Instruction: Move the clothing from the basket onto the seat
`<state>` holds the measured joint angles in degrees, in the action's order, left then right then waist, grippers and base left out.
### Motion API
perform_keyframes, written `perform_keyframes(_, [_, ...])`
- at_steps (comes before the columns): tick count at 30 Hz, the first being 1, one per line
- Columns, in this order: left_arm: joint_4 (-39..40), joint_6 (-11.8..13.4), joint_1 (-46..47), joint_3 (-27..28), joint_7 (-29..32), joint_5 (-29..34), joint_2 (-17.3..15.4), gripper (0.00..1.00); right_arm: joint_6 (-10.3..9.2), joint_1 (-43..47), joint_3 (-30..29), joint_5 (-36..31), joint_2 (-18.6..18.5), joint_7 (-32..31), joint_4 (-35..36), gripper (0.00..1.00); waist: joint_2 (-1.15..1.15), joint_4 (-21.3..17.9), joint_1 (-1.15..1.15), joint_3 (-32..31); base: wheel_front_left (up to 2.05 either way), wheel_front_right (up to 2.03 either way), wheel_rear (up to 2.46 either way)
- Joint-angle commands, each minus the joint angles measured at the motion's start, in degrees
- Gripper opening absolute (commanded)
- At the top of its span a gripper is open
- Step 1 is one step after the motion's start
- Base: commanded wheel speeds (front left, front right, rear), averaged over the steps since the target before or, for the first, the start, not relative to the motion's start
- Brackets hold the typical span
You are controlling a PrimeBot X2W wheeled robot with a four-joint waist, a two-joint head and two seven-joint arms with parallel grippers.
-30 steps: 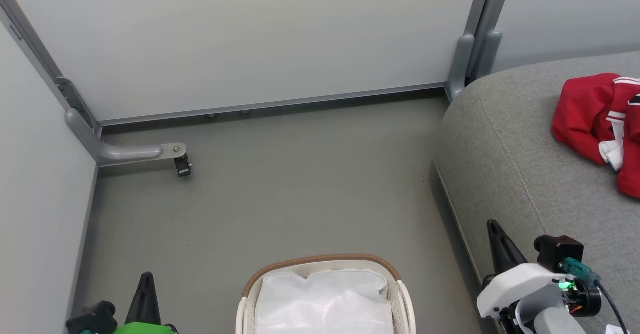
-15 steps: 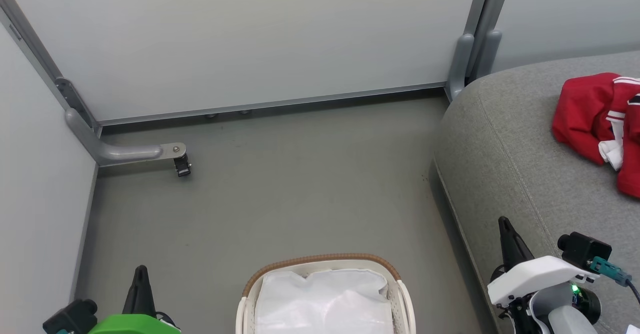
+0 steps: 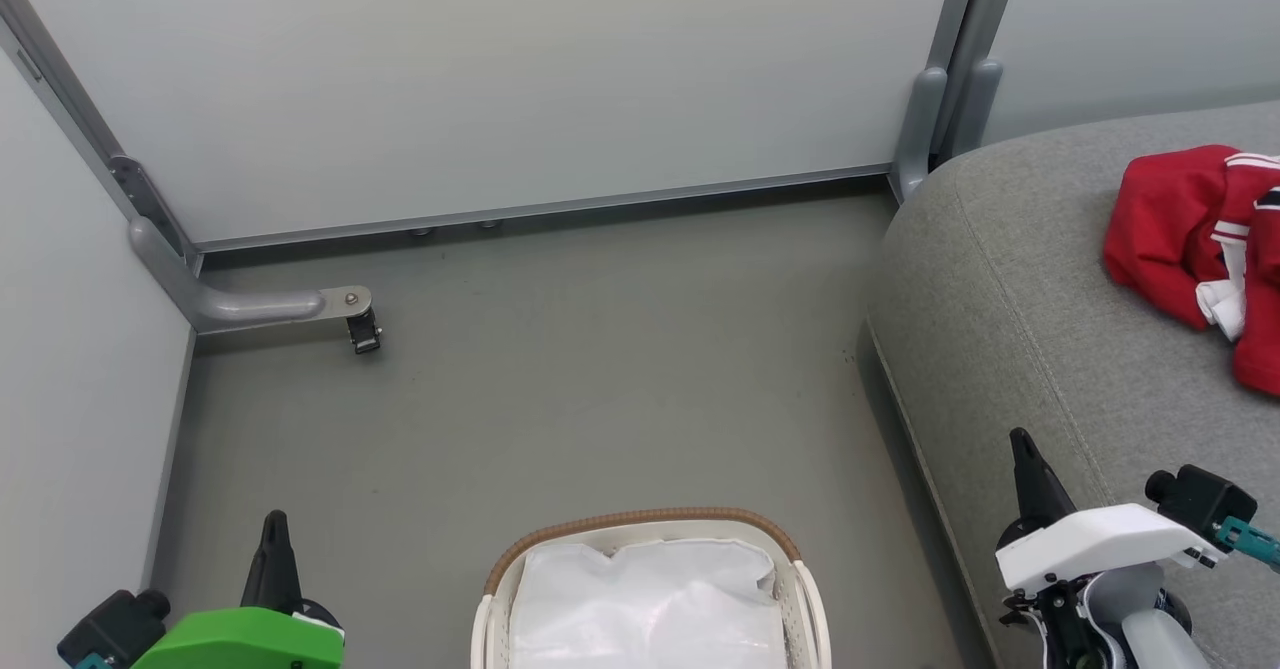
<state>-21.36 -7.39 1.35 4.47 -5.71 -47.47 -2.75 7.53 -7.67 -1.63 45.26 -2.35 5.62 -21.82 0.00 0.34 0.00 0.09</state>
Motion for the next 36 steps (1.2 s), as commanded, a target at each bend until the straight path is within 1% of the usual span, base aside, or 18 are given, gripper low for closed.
perform_keyframes(1, [1.0, -0.1, 1.8, 0.3, 0.4, -2.0, -0.3, 0.0, -0.02, -0.3, -0.4, 2.0, -0.4, -0.4, 1.1, 0.0, 0.0, 0.0, 0.0, 0.0, 0.0, 0.0, 0.0])
perform_keyframes(15, [2.4, -0.1, 2.6, 0.7, 3.1, -11.5, -0.3, 0.0, -0.03, 0.2, -1.4, 11.9, -0.4, -3.1, 2.6, 0.0, 0.0, -0.1, 0.0, 0.0, 0.0, 0.0, 0.0])
perform_keyframes(36, [4.3, -0.1, 3.7, 1.3, 6.3, -23.4, -0.3, 0.0, -0.04, 0.7, -2.7, 24.5, -0.5, -6.3, 4.6, 0.0, 0.0, -0.1, 0.0, 0.0, 0.0, 0.0, 0.0])
